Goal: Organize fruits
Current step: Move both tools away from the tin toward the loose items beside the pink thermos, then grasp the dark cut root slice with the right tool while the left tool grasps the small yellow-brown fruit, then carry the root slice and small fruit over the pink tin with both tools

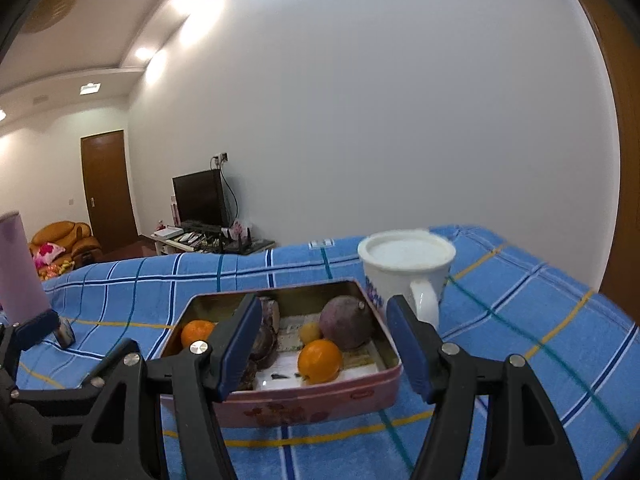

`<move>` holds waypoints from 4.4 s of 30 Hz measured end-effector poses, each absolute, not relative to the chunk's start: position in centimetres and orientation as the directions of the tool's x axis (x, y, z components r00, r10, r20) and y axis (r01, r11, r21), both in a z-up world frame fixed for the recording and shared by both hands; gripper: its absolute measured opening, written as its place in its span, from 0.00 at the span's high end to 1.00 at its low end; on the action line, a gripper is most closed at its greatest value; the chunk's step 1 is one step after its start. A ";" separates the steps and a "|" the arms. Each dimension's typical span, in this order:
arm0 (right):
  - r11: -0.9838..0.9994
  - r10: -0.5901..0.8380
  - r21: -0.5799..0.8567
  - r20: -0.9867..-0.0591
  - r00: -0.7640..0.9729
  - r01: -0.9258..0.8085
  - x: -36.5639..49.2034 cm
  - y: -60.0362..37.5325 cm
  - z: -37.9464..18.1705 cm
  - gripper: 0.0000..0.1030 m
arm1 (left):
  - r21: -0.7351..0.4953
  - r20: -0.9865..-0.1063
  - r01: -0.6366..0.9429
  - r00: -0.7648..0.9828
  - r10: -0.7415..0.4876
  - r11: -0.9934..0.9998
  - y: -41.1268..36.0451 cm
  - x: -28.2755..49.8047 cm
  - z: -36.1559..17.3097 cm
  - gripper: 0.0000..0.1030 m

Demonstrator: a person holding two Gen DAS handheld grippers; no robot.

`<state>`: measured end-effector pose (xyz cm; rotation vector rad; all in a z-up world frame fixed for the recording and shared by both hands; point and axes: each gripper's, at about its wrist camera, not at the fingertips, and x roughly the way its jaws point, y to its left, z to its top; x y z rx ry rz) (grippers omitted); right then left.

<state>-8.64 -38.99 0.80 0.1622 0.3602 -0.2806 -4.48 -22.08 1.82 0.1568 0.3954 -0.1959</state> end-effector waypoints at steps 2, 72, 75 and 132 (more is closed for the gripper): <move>0.945 -0.235 0.122 -0.387 0.892 0.302 -8.5 -38.8 0.6 0.36 | 0.135 -0.379 0.206 0.915 -0.142 0.969 -21.4 -4.5 2.0 0.00; 0.971 0.240 0.179 -0.704 0.668 -0.160 10.1 -5.5 -4.2 0.36 | 0.176 -0.698 0.053 0.711 0.087 0.983 10.5 9.7 -2.9 0.02; 0.968 0.250 0.185 -0.736 0.629 -0.167 10.8 -5.4 -4.9 0.36 | 0.168 -0.719 0.060 0.690 0.081 0.984 10.8 10.0 -3.1 0.02; 0.998 0.034 -0.026 -0.457 0.889 -0.052 2.4 -6.5 0.1 0.50 | 0.109 -0.525 0.079 0.851 -0.010 0.991 6.5 5.2 -1.0 0.73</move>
